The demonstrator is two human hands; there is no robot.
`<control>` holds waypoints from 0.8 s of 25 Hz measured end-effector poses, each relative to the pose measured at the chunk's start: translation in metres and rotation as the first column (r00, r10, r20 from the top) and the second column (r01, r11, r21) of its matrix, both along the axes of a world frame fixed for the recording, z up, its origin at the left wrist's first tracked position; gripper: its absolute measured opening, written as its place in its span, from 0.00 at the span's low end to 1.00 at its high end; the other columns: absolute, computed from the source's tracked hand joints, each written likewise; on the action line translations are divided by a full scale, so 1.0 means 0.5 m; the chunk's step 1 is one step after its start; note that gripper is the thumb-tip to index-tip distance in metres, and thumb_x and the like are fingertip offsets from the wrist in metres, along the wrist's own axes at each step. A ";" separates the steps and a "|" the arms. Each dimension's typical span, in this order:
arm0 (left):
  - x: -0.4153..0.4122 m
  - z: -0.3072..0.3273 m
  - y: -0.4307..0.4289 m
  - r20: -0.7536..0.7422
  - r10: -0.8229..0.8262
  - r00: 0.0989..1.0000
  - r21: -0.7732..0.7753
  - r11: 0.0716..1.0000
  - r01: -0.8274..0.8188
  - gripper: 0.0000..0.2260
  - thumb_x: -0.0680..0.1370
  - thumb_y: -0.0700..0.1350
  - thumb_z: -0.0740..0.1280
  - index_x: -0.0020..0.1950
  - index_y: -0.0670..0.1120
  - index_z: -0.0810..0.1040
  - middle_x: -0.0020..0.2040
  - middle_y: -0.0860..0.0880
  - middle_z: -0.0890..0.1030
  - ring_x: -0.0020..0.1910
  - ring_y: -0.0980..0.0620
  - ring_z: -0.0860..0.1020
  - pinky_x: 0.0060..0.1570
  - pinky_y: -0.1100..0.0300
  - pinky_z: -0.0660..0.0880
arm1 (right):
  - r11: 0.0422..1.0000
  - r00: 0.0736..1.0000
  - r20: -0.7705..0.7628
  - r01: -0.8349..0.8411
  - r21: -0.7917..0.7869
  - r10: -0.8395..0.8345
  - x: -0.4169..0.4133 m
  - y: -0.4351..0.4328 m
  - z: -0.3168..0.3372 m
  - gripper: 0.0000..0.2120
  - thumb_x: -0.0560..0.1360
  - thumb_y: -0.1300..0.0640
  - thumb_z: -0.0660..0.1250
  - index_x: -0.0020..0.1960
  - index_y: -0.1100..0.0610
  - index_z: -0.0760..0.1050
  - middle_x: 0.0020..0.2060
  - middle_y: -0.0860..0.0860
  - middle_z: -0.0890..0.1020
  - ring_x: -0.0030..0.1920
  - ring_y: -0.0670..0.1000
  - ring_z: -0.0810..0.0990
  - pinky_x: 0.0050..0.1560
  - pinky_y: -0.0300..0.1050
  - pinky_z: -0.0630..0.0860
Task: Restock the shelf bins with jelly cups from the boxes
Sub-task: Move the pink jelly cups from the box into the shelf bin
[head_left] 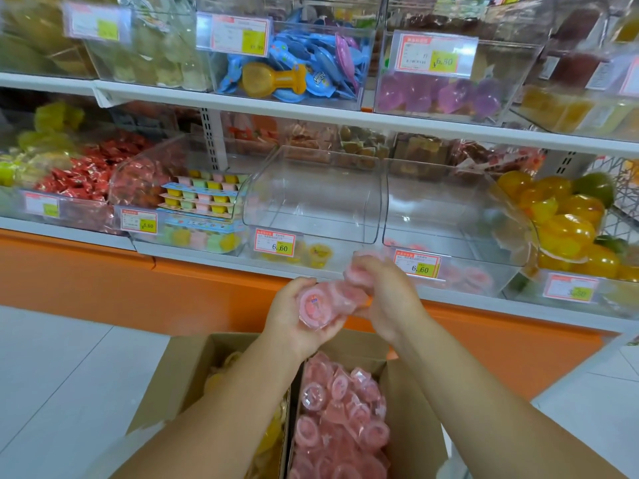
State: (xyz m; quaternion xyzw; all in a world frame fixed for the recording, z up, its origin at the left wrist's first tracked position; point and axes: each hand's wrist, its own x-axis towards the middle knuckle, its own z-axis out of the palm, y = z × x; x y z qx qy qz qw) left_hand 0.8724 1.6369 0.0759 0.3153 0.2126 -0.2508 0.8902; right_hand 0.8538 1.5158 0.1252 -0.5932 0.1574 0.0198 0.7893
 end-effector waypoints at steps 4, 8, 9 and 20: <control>-0.003 0.005 0.008 0.005 0.024 1.000 0.000 1.000 -0.024 0.06 0.76 0.43 0.65 0.47 0.40 0.77 0.42 0.39 0.81 0.45 0.41 0.80 0.49 0.45 0.78 | 0.958 0.993 0.115 -0.003 -0.286 0.038 -0.009 0.014 -0.021 0.12 0.72 0.69 0.68 0.46 0.53 0.73 0.41 0.52 0.78 0.43 0.52 0.79 0.42 0.46 0.76; -0.004 0.015 0.016 0.024 0.010 1.000 -0.003 1.000 -0.010 0.07 0.76 0.42 0.65 0.44 0.40 0.78 0.39 0.40 0.82 0.43 0.42 0.80 0.46 0.47 0.78 | 0.879 0.972 0.180 -0.047 -0.474 0.150 -0.010 0.013 -0.020 0.13 0.71 0.69 0.69 0.45 0.52 0.74 0.38 0.47 0.78 0.37 0.41 0.77 0.35 0.30 0.74; -0.002 0.016 0.019 0.026 0.013 1.000 -0.009 1.000 -0.013 0.06 0.76 0.42 0.65 0.44 0.40 0.78 0.41 0.40 0.82 0.43 0.42 0.80 0.45 0.47 0.78 | 0.876 0.970 0.184 -0.054 -0.479 0.161 -0.009 0.011 -0.021 0.13 0.71 0.70 0.69 0.45 0.53 0.75 0.37 0.46 0.78 0.35 0.40 0.76 0.34 0.29 0.73; -0.012 0.035 0.019 -0.053 0.028 0.998 0.022 0.999 -0.027 0.05 0.75 0.43 0.68 0.45 0.42 0.76 0.41 0.41 0.80 0.43 0.44 0.79 0.44 0.50 0.77 | 0.926 0.992 0.007 -0.111 -0.362 0.122 -0.008 -0.009 -0.017 0.19 0.71 0.67 0.73 0.58 0.56 0.73 0.42 0.49 0.79 0.39 0.45 0.77 0.29 0.31 0.74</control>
